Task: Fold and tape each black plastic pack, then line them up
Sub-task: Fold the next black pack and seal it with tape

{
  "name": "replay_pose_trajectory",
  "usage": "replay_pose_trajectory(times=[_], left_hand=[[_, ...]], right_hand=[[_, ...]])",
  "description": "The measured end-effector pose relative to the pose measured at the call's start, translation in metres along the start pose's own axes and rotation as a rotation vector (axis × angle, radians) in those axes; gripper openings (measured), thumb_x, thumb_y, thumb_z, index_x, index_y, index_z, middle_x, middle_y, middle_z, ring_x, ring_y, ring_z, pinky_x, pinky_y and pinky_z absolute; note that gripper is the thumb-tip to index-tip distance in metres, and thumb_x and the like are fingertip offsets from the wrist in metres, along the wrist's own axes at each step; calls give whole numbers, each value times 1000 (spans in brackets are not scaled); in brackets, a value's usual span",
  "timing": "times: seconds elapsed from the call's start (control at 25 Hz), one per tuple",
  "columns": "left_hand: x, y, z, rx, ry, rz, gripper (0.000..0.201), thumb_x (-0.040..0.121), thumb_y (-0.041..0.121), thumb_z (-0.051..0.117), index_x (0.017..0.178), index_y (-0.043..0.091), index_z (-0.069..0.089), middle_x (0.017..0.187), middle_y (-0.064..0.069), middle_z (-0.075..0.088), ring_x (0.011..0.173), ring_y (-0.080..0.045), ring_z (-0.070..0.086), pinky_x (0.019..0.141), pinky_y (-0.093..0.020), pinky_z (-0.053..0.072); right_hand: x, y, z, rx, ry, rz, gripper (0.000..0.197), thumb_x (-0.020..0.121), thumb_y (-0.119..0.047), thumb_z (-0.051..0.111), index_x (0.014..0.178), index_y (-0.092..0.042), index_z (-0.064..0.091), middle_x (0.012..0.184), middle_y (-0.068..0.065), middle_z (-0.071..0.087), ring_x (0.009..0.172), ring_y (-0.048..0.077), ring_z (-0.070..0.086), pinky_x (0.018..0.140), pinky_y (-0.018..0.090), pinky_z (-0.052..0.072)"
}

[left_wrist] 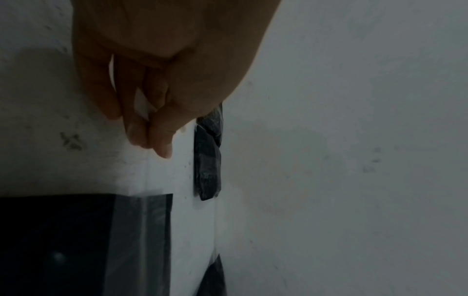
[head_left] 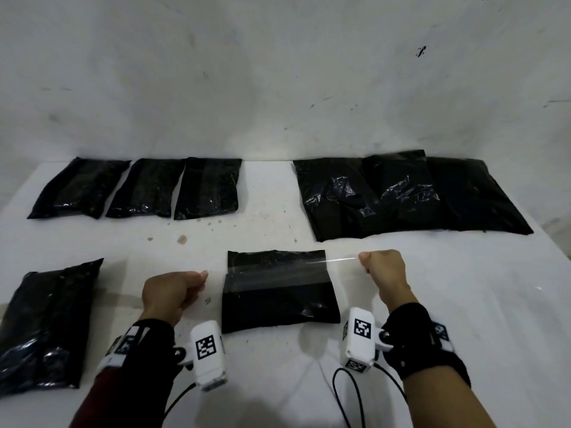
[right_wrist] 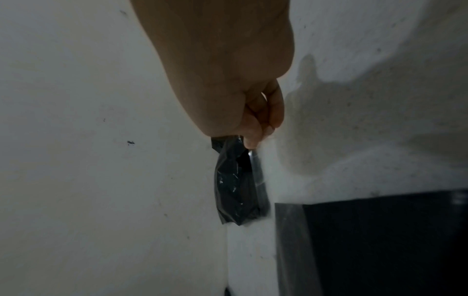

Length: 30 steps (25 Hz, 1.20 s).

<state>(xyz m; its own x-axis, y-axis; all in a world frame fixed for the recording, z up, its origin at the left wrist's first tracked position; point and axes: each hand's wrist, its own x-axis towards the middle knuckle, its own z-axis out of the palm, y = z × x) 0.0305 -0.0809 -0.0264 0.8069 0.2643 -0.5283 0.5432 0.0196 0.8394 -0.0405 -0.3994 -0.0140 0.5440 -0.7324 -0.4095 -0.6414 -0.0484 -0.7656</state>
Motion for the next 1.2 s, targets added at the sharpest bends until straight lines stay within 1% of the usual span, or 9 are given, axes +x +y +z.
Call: replay_pose_trajectory(times=[0.12,0.28,0.6,0.76,0.8,0.88,0.92,1.0,1.2], left_hand=[[1,-7,3,144,97,82,14,66,6,80,67,-1,68,47,-3,63,55,-22,55,58,-26,49],[-4,-13,6,369,176,231,17,65,18,83,71,7,71,70,-9,69,70,-25,64,78,-33,53],[-7,-11,-9,527,222,275,31,69,30,80,78,1,71,77,-13,68,79,-28,62,80,-32,47],[-9,0,-10,570,414,436,35,87,23,64,104,-7,62,102,-26,65,101,-39,58,91,-41,41],[-13,3,3,568,329,592,34,90,24,59,108,-5,61,107,-24,64,104,-38,57,92,-41,40],[-28,3,41,678,-36,970,42,92,34,46,114,2,62,119,-16,60,113,-32,53,98,-37,37],[-35,-2,61,810,-229,1111,48,92,39,38,121,7,60,129,-12,56,121,-28,49,103,-36,34],[-45,-21,94,1115,-428,1285,54,97,46,24,132,15,51,142,-4,45,132,-21,39,108,-38,29],[-44,-37,108,1397,-554,1143,67,97,53,6,135,16,48,141,-6,47,131,-26,43,107,-44,23]], right_hand=[[-3,6,7,-134,74,-27,21,86,-16,52,73,-9,67,72,4,52,80,25,45,92,45,24],[-7,22,19,-239,160,-147,21,90,-16,50,73,-20,60,73,-5,55,83,20,50,85,37,22],[-8,38,33,-268,262,-251,32,85,-6,51,61,-26,48,80,-8,57,86,17,46,77,34,14],[-7,39,31,-211,248,-259,26,87,-10,52,67,-25,52,82,-7,58,89,17,47,80,34,15],[-6,40,31,-198,243,-260,23,87,-11,52,69,-25,54,82,-6,59,90,18,49,80,34,15],[-6,41,30,-167,230,-254,21,88,-12,52,71,-24,57,82,-4,62,90,18,51,80,34,15],[-7,41,29,-153,224,-253,20,87,-12,52,72,-24,58,82,-4,62,90,18,51,80,33,14],[-7,40,27,-131,216,-255,24,87,-11,52,68,-25,55,80,-6,61,88,17,51,79,32,14],[-7,41,26,-117,207,-259,34,84,-4,51,60,-28,48,71,-13,54,82,14,50,76,30,12]])
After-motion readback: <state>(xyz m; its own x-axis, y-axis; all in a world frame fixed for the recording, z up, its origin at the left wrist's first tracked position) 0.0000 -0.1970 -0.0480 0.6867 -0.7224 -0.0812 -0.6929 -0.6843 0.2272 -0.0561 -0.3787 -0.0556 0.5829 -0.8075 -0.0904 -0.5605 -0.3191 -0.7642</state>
